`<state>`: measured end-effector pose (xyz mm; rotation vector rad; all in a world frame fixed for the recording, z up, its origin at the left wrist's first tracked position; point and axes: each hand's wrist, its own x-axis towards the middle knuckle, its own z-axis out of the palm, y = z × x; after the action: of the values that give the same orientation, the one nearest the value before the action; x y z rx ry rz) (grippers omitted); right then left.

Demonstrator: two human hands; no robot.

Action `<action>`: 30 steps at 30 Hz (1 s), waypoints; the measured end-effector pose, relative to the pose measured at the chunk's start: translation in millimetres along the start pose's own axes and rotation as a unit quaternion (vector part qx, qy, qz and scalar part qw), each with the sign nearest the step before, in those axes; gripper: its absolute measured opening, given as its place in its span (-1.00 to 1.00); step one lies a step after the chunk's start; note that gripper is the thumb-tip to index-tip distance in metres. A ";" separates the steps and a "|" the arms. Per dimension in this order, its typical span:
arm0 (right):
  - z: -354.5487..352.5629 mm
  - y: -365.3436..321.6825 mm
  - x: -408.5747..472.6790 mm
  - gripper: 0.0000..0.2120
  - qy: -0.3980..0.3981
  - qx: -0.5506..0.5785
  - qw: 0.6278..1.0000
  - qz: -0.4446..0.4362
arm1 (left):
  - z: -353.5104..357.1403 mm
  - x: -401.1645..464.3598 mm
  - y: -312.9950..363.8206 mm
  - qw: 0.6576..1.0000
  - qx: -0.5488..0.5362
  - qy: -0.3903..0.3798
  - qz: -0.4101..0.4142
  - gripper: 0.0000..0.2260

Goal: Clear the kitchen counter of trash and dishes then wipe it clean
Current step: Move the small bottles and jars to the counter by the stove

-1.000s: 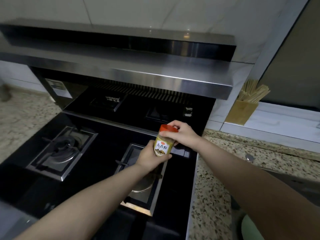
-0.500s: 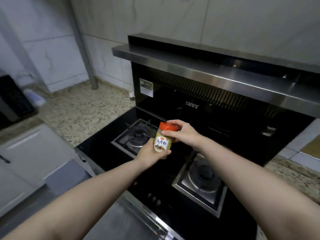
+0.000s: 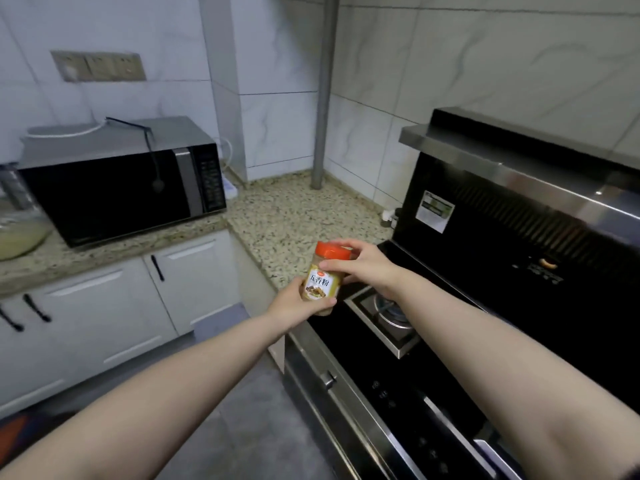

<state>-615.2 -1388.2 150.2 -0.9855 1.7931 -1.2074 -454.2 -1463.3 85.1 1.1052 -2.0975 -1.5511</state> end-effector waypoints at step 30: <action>-68.1 54.1 314.9 -0.32 0.130 -0.024 0.987 0.088 | -17.3 412.1 -15.7 0.985 -0.032 -0.167 0.005 -0.42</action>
<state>-819.4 -1629.4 67.3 -0.7029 2.0729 -1.2303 -707.0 -1777.7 -2.1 0.8580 -2.2347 -1.8957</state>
